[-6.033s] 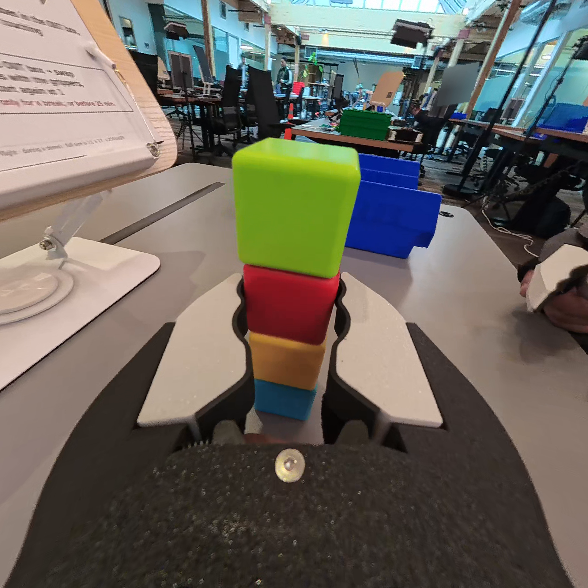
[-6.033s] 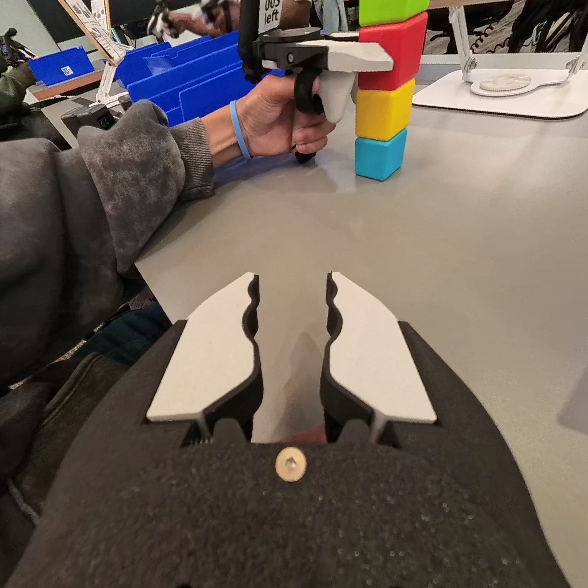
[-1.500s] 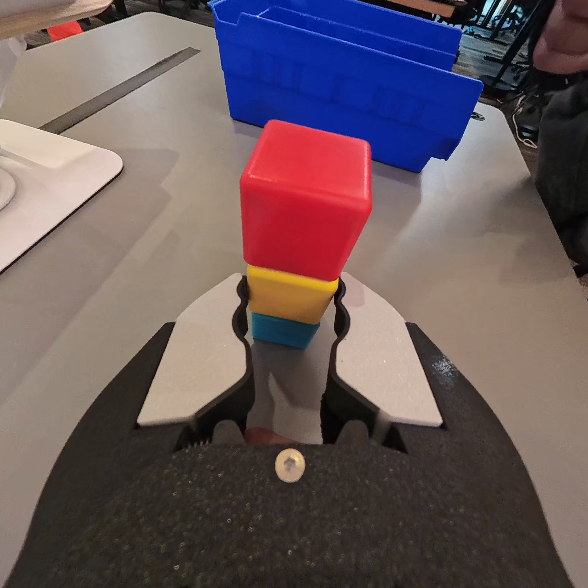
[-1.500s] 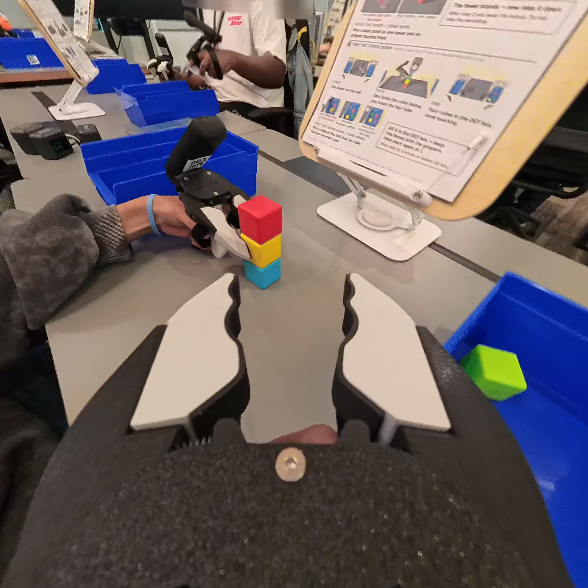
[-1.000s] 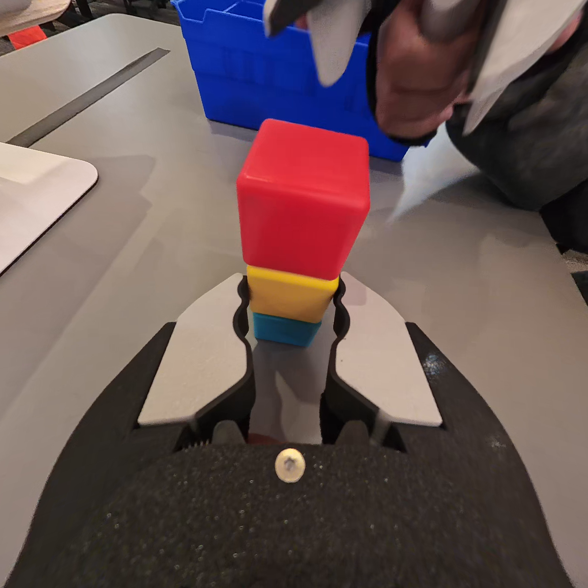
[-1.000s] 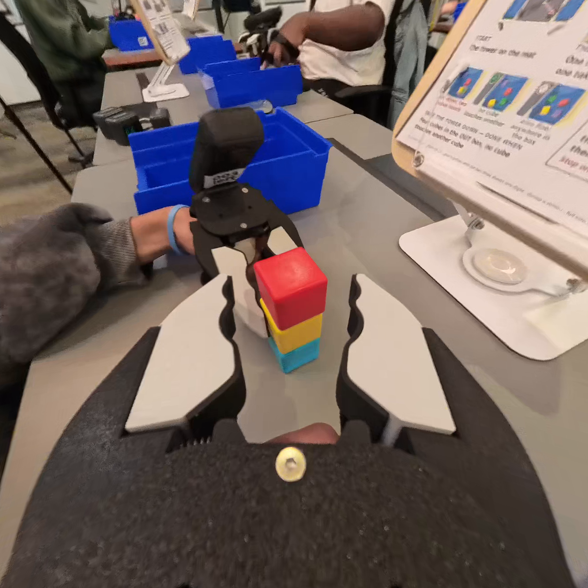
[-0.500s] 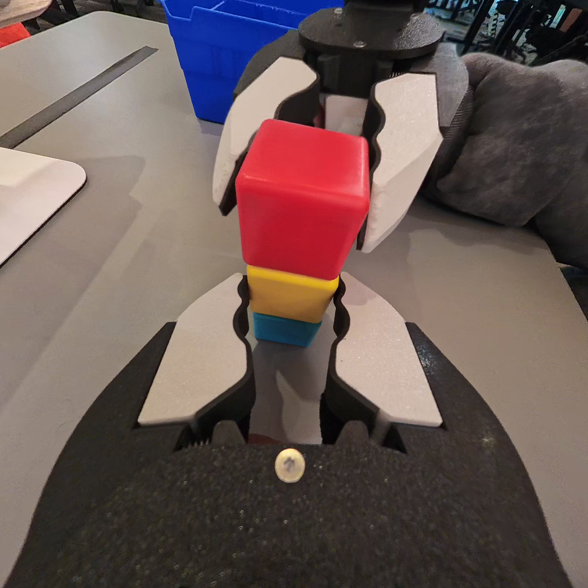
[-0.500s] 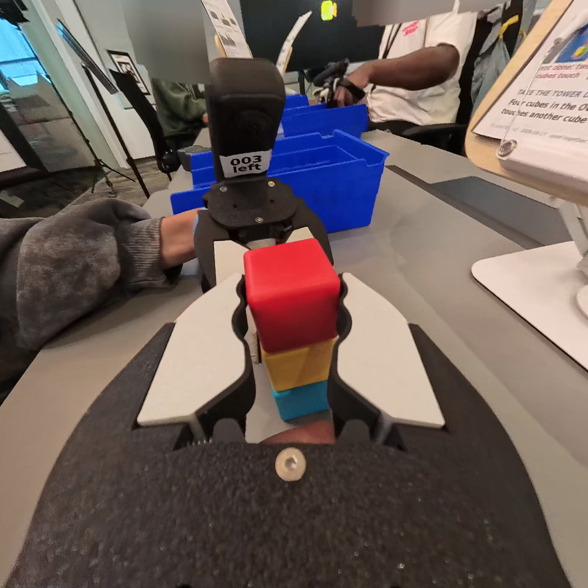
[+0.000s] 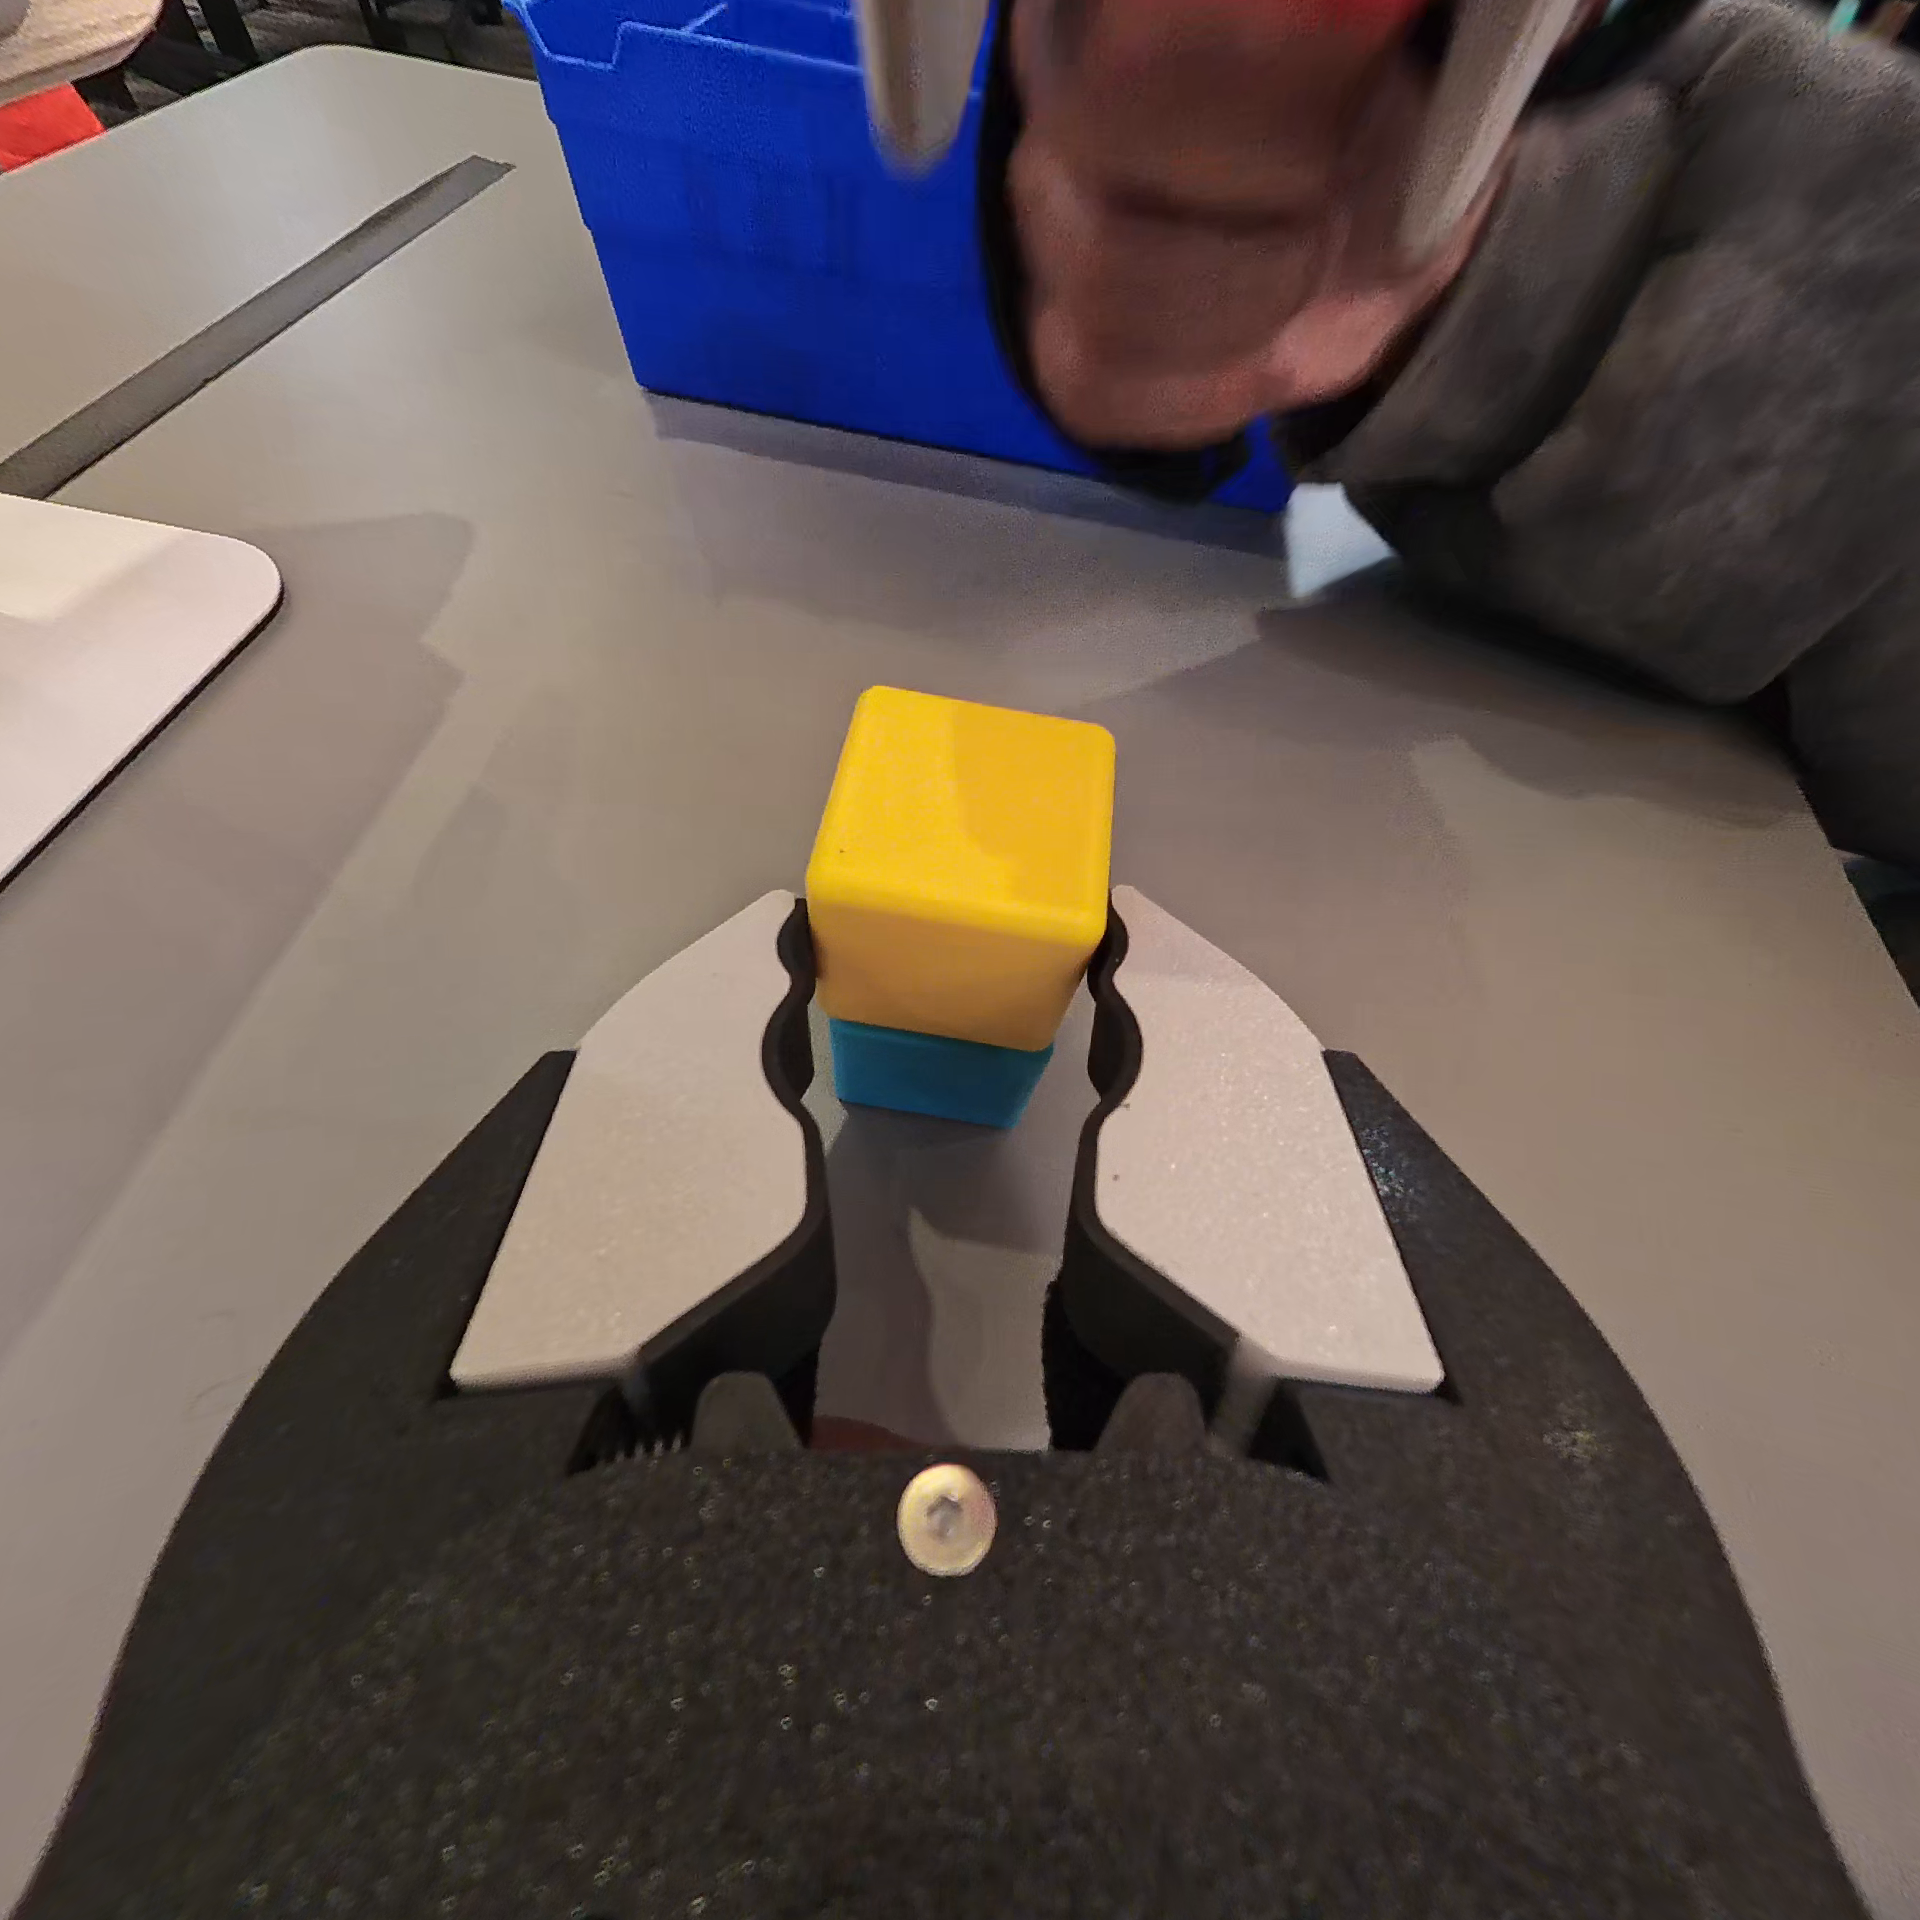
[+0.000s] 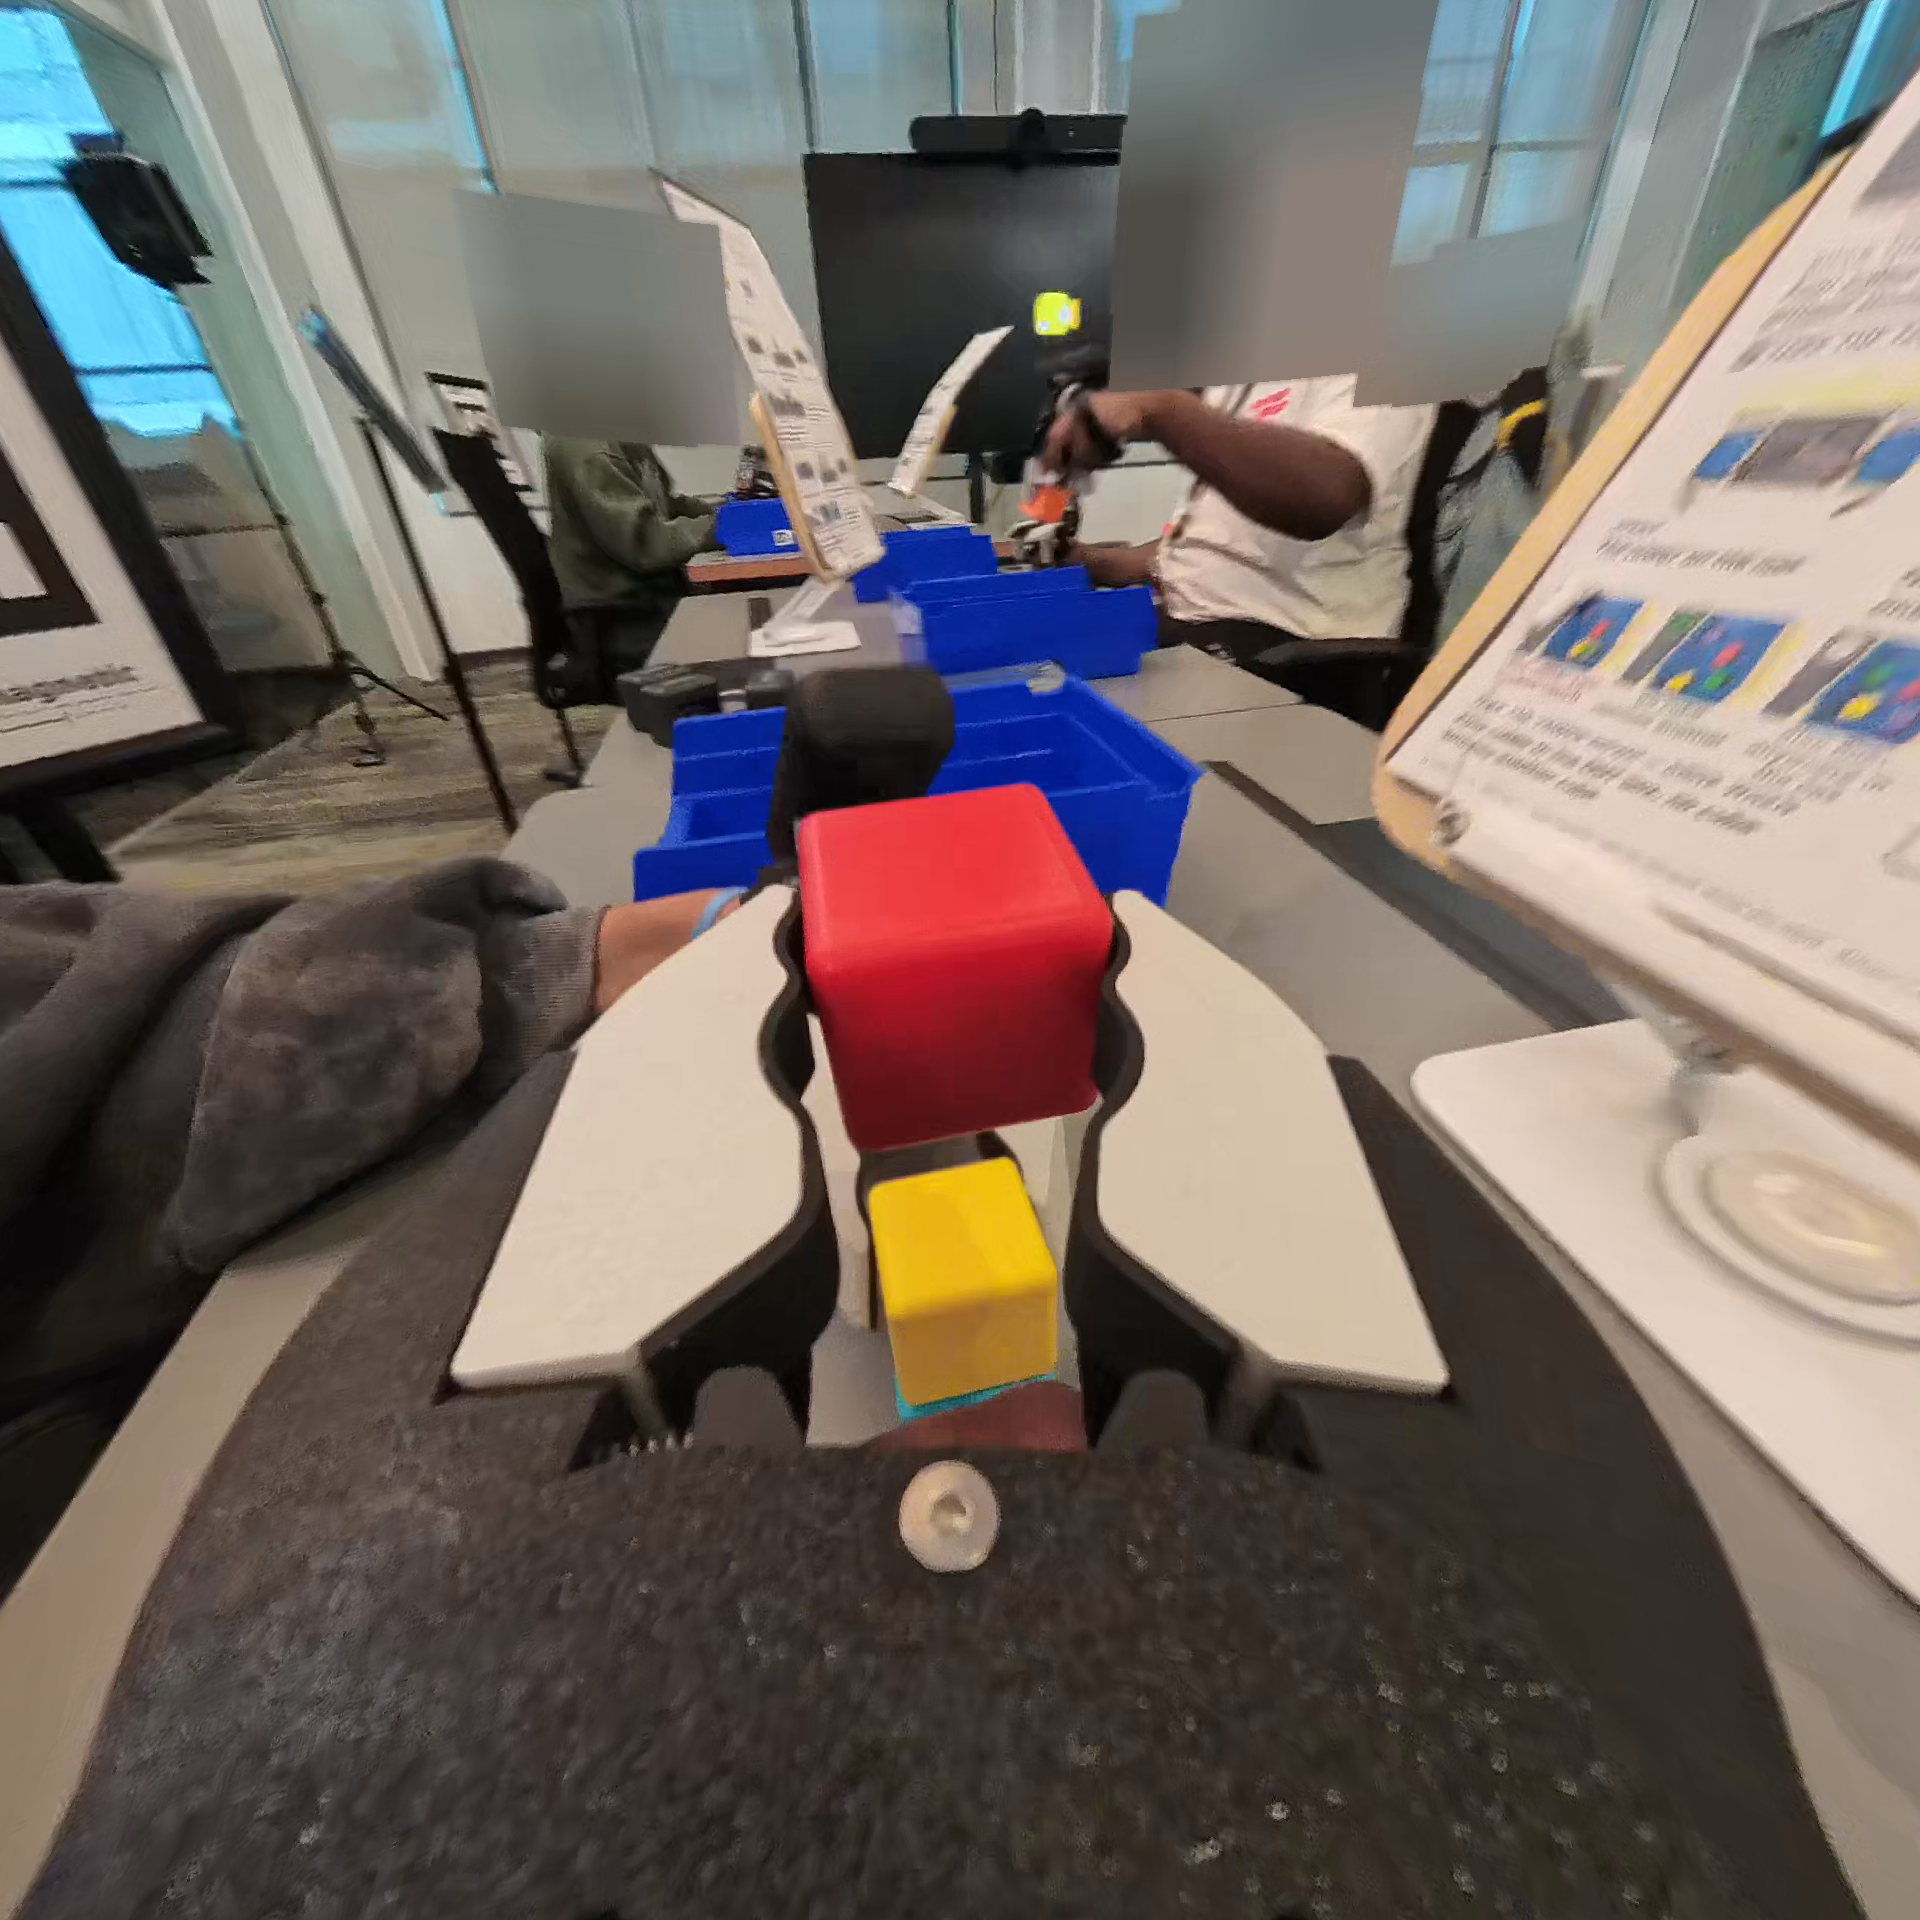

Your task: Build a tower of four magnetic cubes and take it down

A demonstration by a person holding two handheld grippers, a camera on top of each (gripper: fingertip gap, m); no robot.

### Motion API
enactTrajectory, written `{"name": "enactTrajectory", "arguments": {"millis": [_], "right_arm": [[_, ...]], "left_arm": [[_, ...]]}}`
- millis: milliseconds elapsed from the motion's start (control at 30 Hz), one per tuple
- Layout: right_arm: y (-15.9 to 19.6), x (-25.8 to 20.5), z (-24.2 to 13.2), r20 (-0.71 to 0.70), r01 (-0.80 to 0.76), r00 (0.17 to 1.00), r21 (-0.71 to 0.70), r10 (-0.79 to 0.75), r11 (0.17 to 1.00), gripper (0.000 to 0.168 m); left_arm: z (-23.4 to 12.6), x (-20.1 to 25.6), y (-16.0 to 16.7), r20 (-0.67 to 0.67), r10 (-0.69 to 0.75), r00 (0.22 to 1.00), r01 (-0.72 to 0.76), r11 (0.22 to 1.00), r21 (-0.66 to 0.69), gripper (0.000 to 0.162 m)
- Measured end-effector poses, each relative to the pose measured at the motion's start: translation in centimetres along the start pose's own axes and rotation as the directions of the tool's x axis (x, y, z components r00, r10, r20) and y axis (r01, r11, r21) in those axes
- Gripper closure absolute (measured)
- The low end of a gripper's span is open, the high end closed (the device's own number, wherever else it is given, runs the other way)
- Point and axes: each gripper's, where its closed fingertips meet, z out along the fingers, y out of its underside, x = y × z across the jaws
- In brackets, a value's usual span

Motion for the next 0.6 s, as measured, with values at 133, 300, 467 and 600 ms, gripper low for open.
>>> {"name": "enactTrajectory", "arguments": {"millis": [133, 300, 467, 600], "right_arm": [[-5.3, -0.4, -3.3, -0.203, 0.108, 0.971, -0.089, -0.124, 0.990, 0.116], [-11.1, 0.7, -11.9, -0.460, 0.099, 0.869, -0.198, -0.182, 0.975, 0.116], [-10.1, 6.6, -23.5, -0.727, -0.135, 0.660, -0.365, -0.191, 0.921, 0.116], [-4.5, 11.7, -30.3, -0.840, -0.423, 0.521, -0.407, -0.150, 0.809, 0.116]], "left_arm": [[0.0, 0.0, 0.0, 0.002, 0.001, 1.000, -0.001, 1.000, 0.000, 0.111], [0.0, 0.0, 0.0, 0.008, 0.003, 1.000, -0.003, 1.000, 0.000, 0.111], [0.0, 0.0, 0.0, 0.008, 0.004, 1.000, -0.004, 1.000, 0.000, 0.112], [0.0, 0.0, 0.0, 0.009, 0.005, 1.000, -0.005, 1.000, -0.001, 0.112]]}}
